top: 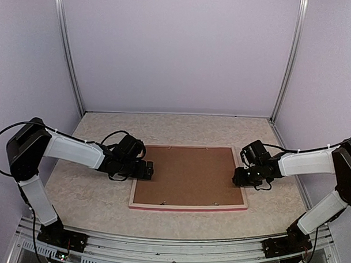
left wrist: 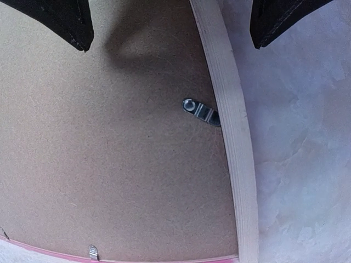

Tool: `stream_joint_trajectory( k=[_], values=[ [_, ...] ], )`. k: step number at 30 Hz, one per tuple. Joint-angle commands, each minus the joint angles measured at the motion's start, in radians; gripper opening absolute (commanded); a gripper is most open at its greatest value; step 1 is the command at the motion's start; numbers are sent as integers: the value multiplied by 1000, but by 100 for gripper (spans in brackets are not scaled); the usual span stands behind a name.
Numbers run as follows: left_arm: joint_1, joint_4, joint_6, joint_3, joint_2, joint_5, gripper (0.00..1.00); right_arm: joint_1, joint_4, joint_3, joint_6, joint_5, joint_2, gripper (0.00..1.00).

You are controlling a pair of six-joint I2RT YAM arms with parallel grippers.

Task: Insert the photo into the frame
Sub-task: Press the fastener onto the backboard.

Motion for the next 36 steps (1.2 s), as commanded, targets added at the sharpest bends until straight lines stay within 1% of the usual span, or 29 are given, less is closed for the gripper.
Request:
stream_joint_trajectory(
  k=[1, 6, 10, 14, 17, 22, 27, 31, 36],
  values=[
    [-2, -10, -2, -14, 24, -21, 99, 6, 36, 0, 5, -12, 33, 53],
    [-2, -6, -5, -16, 34, -23, 98, 6, 61, -9, 6, -26, 26, 57],
    [-1, -1, -7, -19, 41, -18, 95, 2, 86, -10, 3, -52, 29, 56],
    [1, 1, -8, -22, 40, -9, 92, 2, 84, 1, -5, -44, 51, 54],
    [3, 3, -5, -23, 38, -4, 90, 1, 80, 6, -6, -29, 62, 51],
    [4, 9, -1, -22, 41, 5, 89, 0, 73, 11, 8, -4, 80, 42],
    [4, 14, 0, -26, 48, 13, 88, -1, 86, 4, 46, 18, 98, 39],
    [4, 13, 2, -28, 46, 13, 87, -1, 115, -16, 80, 24, 90, 33],
    [6, 14, 4, -30, 44, 11, 86, -1, 126, -34, 109, 34, 57, 29]
  ],
)
